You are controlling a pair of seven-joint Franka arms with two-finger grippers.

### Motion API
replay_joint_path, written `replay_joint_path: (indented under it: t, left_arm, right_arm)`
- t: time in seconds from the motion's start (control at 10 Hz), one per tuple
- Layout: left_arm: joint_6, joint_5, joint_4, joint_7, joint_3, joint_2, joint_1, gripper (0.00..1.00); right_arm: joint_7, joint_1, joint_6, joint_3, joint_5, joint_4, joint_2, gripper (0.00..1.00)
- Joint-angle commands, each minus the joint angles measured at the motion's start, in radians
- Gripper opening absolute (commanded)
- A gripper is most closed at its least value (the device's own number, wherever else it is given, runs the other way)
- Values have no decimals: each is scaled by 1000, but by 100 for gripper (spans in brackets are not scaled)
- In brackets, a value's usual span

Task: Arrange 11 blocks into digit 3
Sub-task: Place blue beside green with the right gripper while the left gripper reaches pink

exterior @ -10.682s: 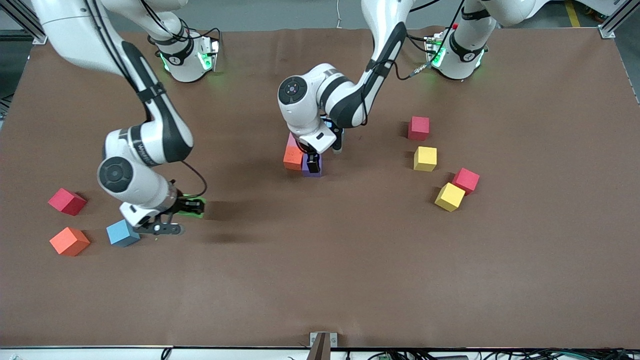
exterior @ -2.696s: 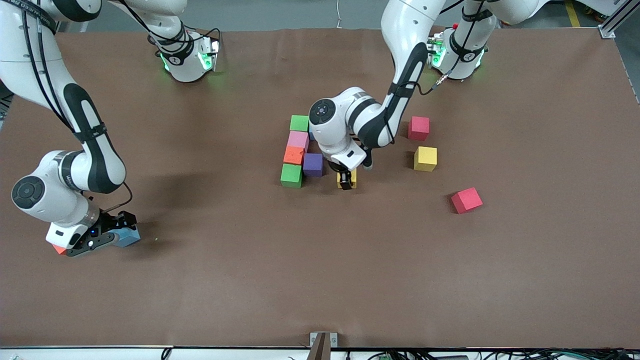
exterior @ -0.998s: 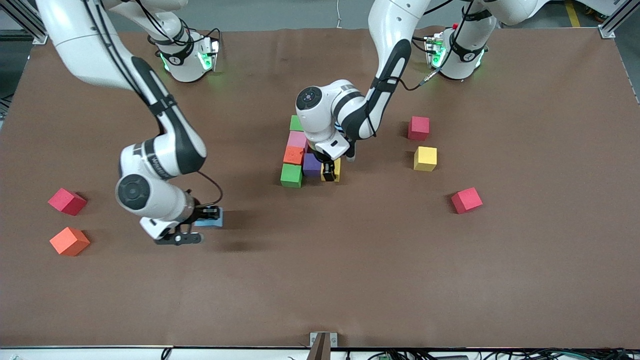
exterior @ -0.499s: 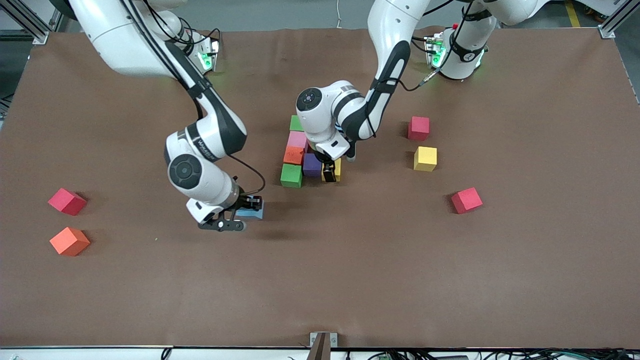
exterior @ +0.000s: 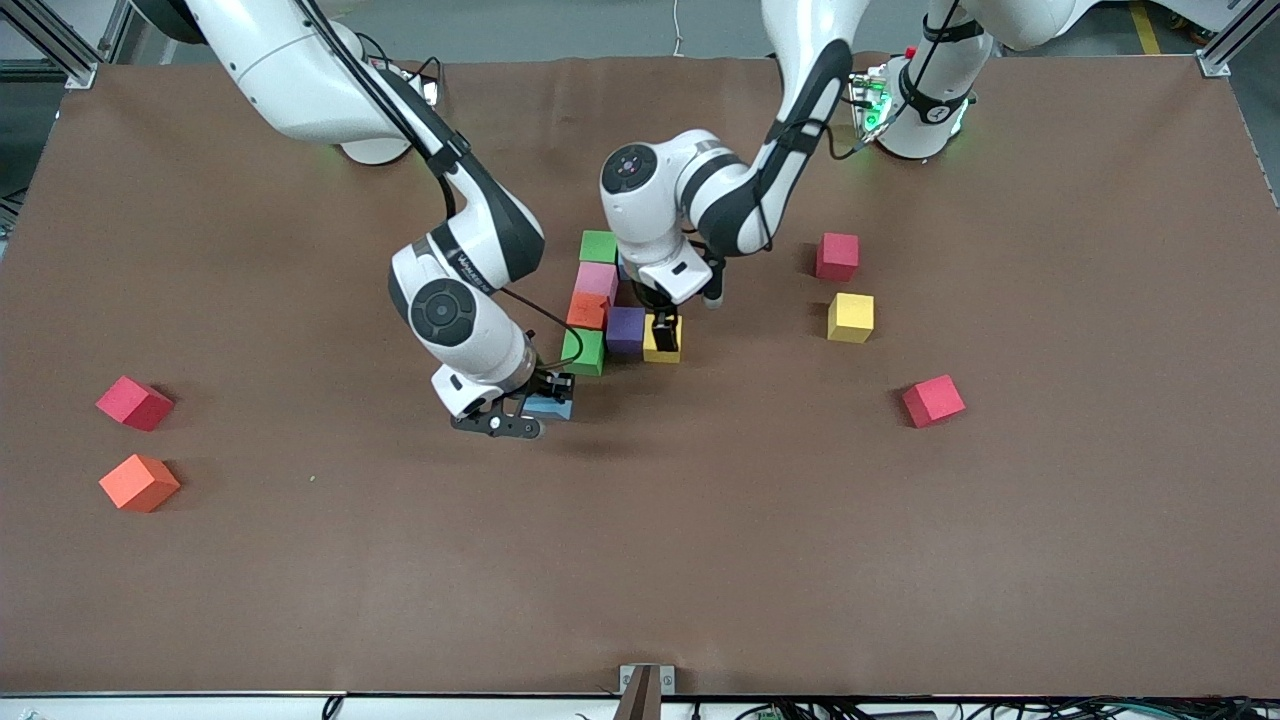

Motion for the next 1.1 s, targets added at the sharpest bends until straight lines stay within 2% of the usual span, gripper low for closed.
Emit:
replay_joint_path:
  t: [0.0,0.3,1.0]
  left_arm:
    - [6,20,-100,111,-4,-91,94,100]
    - [20,24,-93,376,-5,-86,292,100]
    - [43,25,-108,1120,-11,-89,521,100]
  right_arm:
    - [63,34,21,-9,-1,-1,18,1]
    - [79,66,23,-17,-13,-1,38,1]
    - [94,117,36,-61,-25,0,55,1]
